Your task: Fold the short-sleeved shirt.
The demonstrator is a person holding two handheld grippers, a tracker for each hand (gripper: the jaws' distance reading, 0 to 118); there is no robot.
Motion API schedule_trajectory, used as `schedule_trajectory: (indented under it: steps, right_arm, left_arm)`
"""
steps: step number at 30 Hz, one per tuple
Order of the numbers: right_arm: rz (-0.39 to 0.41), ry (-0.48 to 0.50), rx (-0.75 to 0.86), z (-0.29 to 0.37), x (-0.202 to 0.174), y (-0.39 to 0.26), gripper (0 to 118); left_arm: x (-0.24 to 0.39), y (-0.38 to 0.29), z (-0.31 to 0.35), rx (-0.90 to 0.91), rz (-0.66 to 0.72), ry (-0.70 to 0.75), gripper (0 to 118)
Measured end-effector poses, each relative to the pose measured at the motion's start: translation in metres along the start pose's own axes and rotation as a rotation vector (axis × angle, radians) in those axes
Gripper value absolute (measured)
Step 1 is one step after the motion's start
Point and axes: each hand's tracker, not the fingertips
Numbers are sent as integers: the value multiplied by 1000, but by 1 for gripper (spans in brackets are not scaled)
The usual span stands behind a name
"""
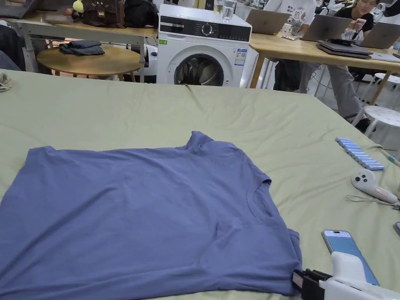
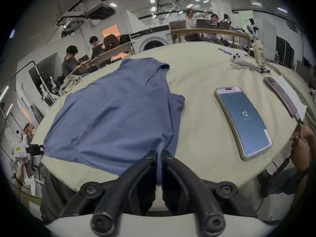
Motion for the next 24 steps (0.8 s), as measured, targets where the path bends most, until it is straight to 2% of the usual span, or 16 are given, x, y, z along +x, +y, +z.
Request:
schedule_trajectory:
  steps: [3,5,8,11,14,18,20,21,22,23,24]
  right_arm:
    - [9,24,83,14,-6,25,2]
    - [15,34,94,9,-11,50,2]
    - [36,42,128,-16,-22,96,2]
    - [58,23,117,-58,-39,142,2]
    - [93,-55,68,-114,-44,172,2]
    - [65,-69,50,-163,-48,194,2]
    - [58,-74,53,-177,-53,200,3]
    - [54,-77,52,-183,-54,200,13]
    - [54,-87,48,-186,-54,200,29]
    - [65,-102,43,-189,-56,197,48]
    - [84,-138,47,-190,-57,195,57]
  left_arm:
    - [20,150,58,159,144,-72,1]
    - [18,180,66,200,146,-82,1]
    - [4,201,12,234,88,-32,0]
    - [15,260,2,233,100,-53,0]
    - [7,267,-71,190,56,-1,0]
    - [3,303,-140,182,62,44,0]
    - [1,299,-167,168,53,68,0]
    - [1,299,-177,164,55,75,5]
    - [-1,295,-191,156,54,90,23]
    - [-4,285,-200,132,51,98,48]
    - [-5,278,-207,141,43,108,60]
